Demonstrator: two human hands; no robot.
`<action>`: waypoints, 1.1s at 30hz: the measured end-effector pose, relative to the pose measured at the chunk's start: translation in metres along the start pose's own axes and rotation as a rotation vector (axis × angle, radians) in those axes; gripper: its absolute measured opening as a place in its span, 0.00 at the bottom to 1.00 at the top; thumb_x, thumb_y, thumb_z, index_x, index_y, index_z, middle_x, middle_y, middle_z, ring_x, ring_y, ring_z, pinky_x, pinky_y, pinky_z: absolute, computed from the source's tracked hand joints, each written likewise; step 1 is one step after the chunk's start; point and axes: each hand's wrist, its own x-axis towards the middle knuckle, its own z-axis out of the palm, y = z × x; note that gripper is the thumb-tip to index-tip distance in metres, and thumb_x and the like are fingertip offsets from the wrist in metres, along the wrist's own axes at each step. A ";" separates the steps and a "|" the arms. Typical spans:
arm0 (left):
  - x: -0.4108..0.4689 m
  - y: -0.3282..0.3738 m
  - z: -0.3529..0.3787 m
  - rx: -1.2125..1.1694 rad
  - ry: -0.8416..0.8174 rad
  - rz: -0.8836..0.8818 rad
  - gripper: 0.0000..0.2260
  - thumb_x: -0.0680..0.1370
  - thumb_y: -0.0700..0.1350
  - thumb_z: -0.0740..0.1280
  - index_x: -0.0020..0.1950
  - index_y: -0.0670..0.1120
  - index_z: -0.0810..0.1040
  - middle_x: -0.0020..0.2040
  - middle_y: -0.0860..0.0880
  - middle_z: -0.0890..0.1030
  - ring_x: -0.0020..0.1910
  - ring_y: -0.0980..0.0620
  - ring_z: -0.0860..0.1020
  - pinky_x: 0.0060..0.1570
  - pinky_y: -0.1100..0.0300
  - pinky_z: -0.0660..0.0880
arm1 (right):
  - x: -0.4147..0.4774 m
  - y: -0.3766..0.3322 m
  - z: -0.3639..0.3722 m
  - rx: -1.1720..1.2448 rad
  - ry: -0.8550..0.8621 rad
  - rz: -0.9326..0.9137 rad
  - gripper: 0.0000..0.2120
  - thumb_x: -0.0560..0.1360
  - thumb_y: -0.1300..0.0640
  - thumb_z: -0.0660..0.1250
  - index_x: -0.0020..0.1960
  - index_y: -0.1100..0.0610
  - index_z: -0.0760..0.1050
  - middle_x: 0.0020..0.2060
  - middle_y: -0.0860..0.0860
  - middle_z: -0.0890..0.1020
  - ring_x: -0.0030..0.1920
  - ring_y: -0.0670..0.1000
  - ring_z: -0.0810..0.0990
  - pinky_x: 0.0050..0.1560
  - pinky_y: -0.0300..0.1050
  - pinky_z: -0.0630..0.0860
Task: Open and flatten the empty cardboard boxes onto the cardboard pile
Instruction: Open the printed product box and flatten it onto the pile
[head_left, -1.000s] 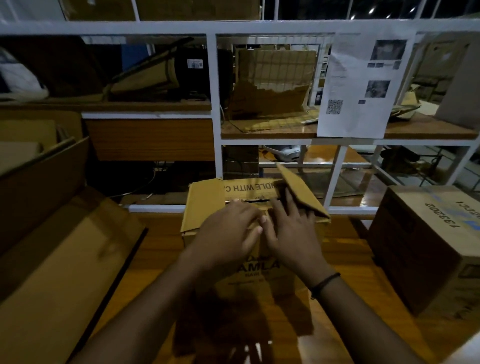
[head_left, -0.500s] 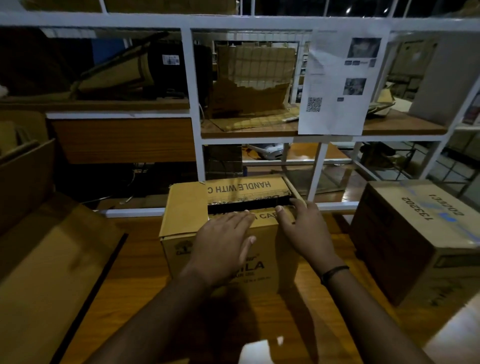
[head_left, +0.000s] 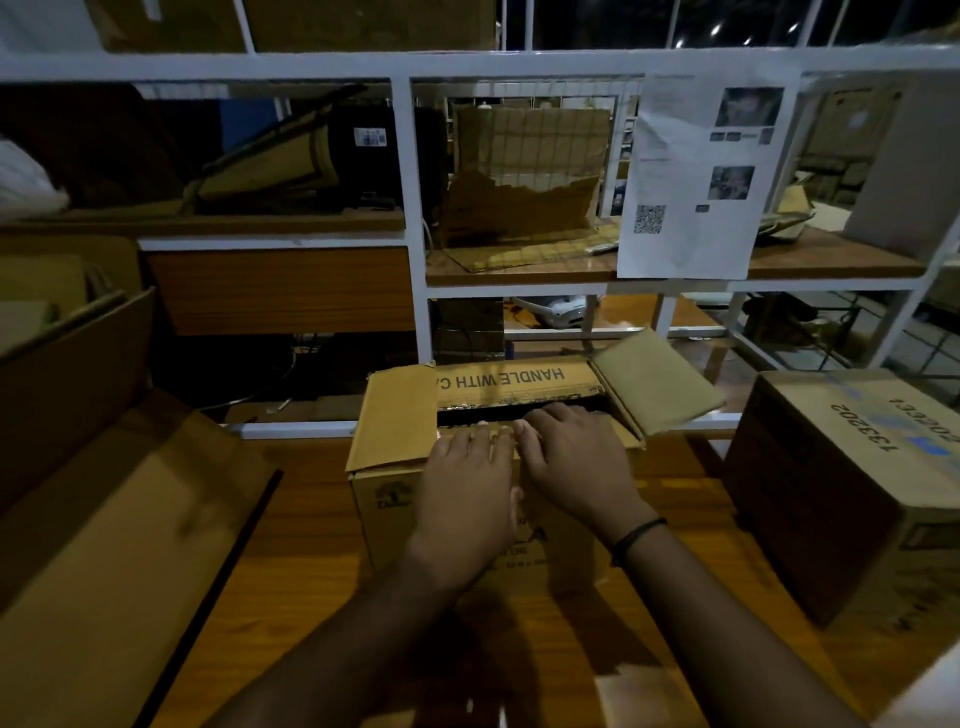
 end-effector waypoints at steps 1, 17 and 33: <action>-0.001 0.002 -0.003 0.009 -0.027 -0.048 0.34 0.84 0.62 0.55 0.84 0.46 0.49 0.84 0.40 0.52 0.82 0.41 0.51 0.80 0.45 0.49 | -0.001 -0.002 0.003 -0.020 0.027 0.009 0.24 0.84 0.42 0.46 0.58 0.49 0.78 0.52 0.49 0.82 0.51 0.49 0.78 0.51 0.48 0.74; -0.007 -0.078 0.004 -0.415 -0.159 -0.593 0.53 0.68 0.82 0.44 0.85 0.51 0.50 0.84 0.41 0.42 0.78 0.29 0.58 0.70 0.37 0.68 | -0.006 0.000 0.011 -0.016 0.161 0.016 0.25 0.86 0.43 0.46 0.57 0.48 0.81 0.50 0.47 0.84 0.53 0.48 0.81 0.57 0.50 0.74; 0.021 -0.100 0.007 -0.066 0.027 -0.316 0.37 0.75 0.74 0.48 0.77 0.55 0.68 0.68 0.44 0.69 0.66 0.44 0.67 0.60 0.49 0.65 | 0.025 0.002 -0.017 0.068 -0.234 0.017 0.31 0.84 0.41 0.55 0.84 0.47 0.51 0.83 0.52 0.51 0.83 0.58 0.49 0.79 0.60 0.54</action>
